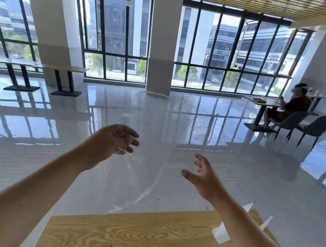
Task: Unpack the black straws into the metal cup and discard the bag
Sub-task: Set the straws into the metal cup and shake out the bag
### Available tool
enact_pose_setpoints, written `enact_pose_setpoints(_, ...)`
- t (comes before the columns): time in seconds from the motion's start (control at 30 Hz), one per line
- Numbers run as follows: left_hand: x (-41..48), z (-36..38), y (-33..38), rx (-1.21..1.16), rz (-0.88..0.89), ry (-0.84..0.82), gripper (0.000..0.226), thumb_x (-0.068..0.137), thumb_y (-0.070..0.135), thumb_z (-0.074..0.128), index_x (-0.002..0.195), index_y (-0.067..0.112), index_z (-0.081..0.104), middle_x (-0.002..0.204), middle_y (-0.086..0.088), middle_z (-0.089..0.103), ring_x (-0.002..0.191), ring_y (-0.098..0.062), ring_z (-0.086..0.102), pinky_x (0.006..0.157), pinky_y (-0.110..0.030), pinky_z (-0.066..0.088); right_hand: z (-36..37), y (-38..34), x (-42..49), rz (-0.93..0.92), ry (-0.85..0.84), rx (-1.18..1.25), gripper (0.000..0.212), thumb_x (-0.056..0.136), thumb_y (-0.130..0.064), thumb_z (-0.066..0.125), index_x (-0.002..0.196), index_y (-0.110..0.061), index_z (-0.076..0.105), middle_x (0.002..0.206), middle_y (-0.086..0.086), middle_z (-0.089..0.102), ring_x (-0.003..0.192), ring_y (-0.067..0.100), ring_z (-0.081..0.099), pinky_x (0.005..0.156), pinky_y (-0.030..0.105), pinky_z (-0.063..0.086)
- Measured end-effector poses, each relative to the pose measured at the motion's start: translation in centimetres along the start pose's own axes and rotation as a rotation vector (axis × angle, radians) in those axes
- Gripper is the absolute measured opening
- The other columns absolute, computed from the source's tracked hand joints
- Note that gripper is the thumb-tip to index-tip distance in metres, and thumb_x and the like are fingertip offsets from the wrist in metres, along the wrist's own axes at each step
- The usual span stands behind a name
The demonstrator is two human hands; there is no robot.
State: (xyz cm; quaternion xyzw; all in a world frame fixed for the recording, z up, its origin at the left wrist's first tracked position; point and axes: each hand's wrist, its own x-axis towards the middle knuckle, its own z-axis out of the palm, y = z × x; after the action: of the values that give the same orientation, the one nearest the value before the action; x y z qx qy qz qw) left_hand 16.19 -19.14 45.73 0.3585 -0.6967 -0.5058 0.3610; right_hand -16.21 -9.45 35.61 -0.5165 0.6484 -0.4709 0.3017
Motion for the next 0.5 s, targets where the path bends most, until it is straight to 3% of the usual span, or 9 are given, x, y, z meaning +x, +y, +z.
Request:
enact_pose_setpoints(0.07, -0.2, -0.9, 0.5, -0.049, -0.010, -0.045, 0.029, 0.101, 0.009, 0.066, 0.093, 0.032, 0.081, 0.104, -0.006, 0.082, 0.084, -0.018, 0.077, 0.081, -0.035, 0.057, -0.1, -2.0, -0.2, -0.005, -0.043, 0.056, 0.101, 0.085, -0.046, 0.087, 0.166, -0.028, 0.030, 0.170, 0.012, 0.038, 0.157, 0.031, 0.037, 0.120, 0.048, 0.040)
enact_pose_setpoints(0.13, -0.5, -1.8, 0.8, -0.118, -0.029, -0.080, 0.018, 0.098, 0.015, 0.070, 0.097, 0.030, 0.081, 0.108, -0.009, 0.081, 0.088, -0.021, 0.077, 0.082, -0.036, 0.059, 0.0, -4.0, -0.9, 0.032, -0.092, 0.173, 0.102, 0.079, -0.050, 0.091, 0.163, -0.025, 0.038, 0.163, 0.011, 0.047, 0.149, 0.029, 0.048, 0.114, 0.044, 0.043)
enact_pose_setpoints(0.23, -0.9, -2.8, 0.9, -0.244, -0.057, -0.098, 0.013, 0.090, 0.020, 0.076, 0.100, 0.028, 0.082, 0.109, -0.010, 0.080, 0.087, -0.023, 0.077, 0.085, -0.038, 0.059, 0.4, -6.2, -1.8, 0.112, -0.195, 0.312, 0.065, 0.081, -0.039, 0.089, 0.138, -0.023, 0.061, 0.134, 0.007, 0.069, 0.115, 0.018, 0.067, 0.098, 0.040, 0.050)
enact_pose_setpoints(0.33, -1.3, -3.4, 0.6, -0.323, -0.087, -0.070, 0.016, 0.084, 0.019, 0.082, 0.098, 0.026, 0.083, 0.107, -0.011, 0.080, 0.084, -0.023, 0.076, 0.083, -0.039, 0.059, 1.1, -6.9, -2.2, 0.121, -0.206, 0.403, 0.021, 0.097, -0.013, 0.075, 0.117, -0.012, 0.071, 0.096, 0.009, 0.074, 0.081, 0.020, 0.069, 0.079, 0.037, 0.055)
enact_pose_setpoints(0.4, -1.4, -3.5, -0.1, -0.339, -0.114, -0.017, 0.013, 0.091, 0.016, 0.076, 0.099, 0.024, 0.082, 0.107, -0.011, 0.081, 0.083, -0.021, 0.076, 0.080, -0.039, 0.058, 1.6, -7.5, -2.3, 0.127, -0.174, 0.471, 0.009, 0.099, -0.005, 0.070, 0.106, -0.010, 0.073, 0.080, 0.008, 0.070, 0.067, 0.021, 0.064, 0.068, 0.035, 0.054)
enact_pose_setpoints(0.5, -1.9, -3.7, -1.1, -0.261, -0.147, 0.046, 0.018, 0.104, 0.011, 0.063, 0.112, 0.020, 0.075, 0.106, -0.009, 0.081, 0.078, -0.019, 0.076, 0.073, -0.037, 0.061, 2.2, -8.4, -2.3, 0.125, -0.108, 0.547, 0.012, 0.101, -0.004, 0.067, 0.097, -0.014, 0.071, 0.072, 0.006, 0.065, 0.058, 0.017, 0.059, 0.054, 0.028, 0.051)
